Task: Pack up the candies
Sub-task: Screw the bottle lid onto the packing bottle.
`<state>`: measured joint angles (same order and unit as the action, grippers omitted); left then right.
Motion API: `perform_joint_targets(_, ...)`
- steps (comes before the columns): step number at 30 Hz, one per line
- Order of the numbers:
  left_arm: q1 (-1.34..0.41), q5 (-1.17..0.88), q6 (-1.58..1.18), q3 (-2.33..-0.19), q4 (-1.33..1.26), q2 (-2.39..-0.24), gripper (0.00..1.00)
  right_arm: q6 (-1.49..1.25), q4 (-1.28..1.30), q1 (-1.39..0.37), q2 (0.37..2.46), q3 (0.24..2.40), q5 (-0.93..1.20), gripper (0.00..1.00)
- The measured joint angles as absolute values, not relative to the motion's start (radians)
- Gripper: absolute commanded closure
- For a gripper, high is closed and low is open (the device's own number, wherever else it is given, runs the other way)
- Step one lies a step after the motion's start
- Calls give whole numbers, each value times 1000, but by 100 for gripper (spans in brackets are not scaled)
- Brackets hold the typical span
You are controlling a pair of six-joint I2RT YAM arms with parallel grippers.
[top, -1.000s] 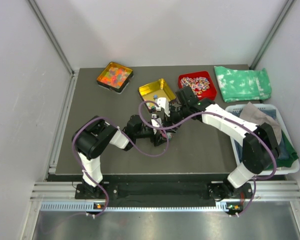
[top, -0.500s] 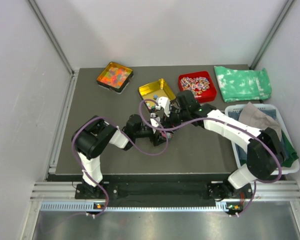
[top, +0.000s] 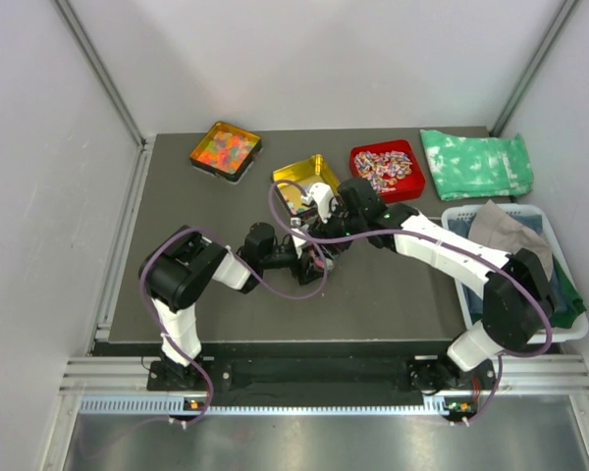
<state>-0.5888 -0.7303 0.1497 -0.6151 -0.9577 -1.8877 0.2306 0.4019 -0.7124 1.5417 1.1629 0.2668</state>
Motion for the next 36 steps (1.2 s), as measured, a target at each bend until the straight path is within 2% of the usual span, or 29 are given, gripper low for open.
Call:
perform_joint_targets(6,-586,-729,140,-615,-958,-1888,39,183,439,-717,1550,1188,236,39)
perform_joint_targets(12,-589,-690,175,-615,-954,-1888,39,134,472,-726,1559,1195,194,12)
perform_joint_targets(16,-595,-675,193,-615,-954,-1888,39,134,471,-741,1561,1194,173,2)
perform_joint_targets(24,-609,-664,221,-616,-958,-1888,39,296,473,-736,1561,1201,197,1)
perform_joint_targets(36,-625,-657,253,-622,-953,-1888,39,622,565,-584,1571,1277,501,1)
